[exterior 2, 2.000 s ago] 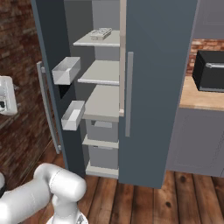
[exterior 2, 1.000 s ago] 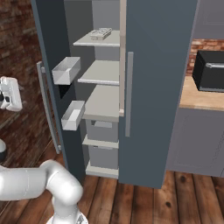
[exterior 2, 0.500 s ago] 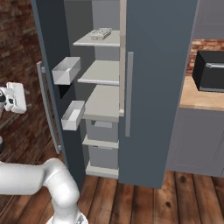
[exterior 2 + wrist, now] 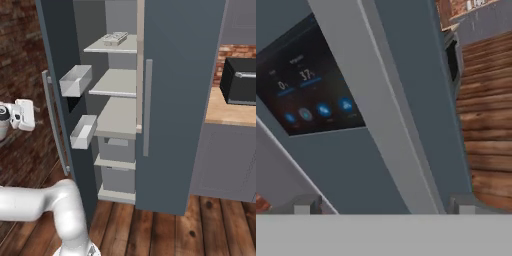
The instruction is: The ice cube tray has been filled with water. Take the tray and place it in the freezer to make ice. Close the freezer door after placing the tray.
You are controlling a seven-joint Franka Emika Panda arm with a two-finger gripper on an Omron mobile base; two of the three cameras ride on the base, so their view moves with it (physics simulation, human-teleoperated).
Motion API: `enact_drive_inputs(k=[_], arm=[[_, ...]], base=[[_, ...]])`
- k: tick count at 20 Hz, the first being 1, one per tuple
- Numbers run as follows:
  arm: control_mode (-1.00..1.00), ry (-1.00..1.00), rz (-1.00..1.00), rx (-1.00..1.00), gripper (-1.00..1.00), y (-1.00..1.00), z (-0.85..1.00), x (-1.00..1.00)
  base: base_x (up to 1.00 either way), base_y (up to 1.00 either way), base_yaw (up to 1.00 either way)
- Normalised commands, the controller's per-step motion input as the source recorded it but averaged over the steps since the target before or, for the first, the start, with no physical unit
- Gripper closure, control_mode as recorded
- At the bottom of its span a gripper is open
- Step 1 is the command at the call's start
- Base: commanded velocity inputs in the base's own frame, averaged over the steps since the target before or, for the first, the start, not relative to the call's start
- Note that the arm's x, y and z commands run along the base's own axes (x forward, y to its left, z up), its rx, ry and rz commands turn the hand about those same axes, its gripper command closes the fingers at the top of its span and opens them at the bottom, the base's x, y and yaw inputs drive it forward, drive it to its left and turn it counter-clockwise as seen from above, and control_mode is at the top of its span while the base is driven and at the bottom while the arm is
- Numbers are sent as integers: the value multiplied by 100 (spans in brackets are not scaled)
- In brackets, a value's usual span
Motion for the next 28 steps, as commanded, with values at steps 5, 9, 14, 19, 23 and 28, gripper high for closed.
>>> enact_drive_inputs(k=[5,9,14,19,23,28], arm=[[-100,4,-3,-7,-100,11,-21,44],[-100,6,-3,-7,-100,11,-23,51],[-100,9,-4,-7,-100,6,-23,58],[-100,15,-2,-5,-100,0,-18,68],[-100,16,-1,-5,-100,0,-19,67],[-100,12,-7,-8,-100,-14,-27,16]], base=[[0,0,0],[0,0,0],[0,0,0],[0,0,0],[0,0,0],[0,0,0]])
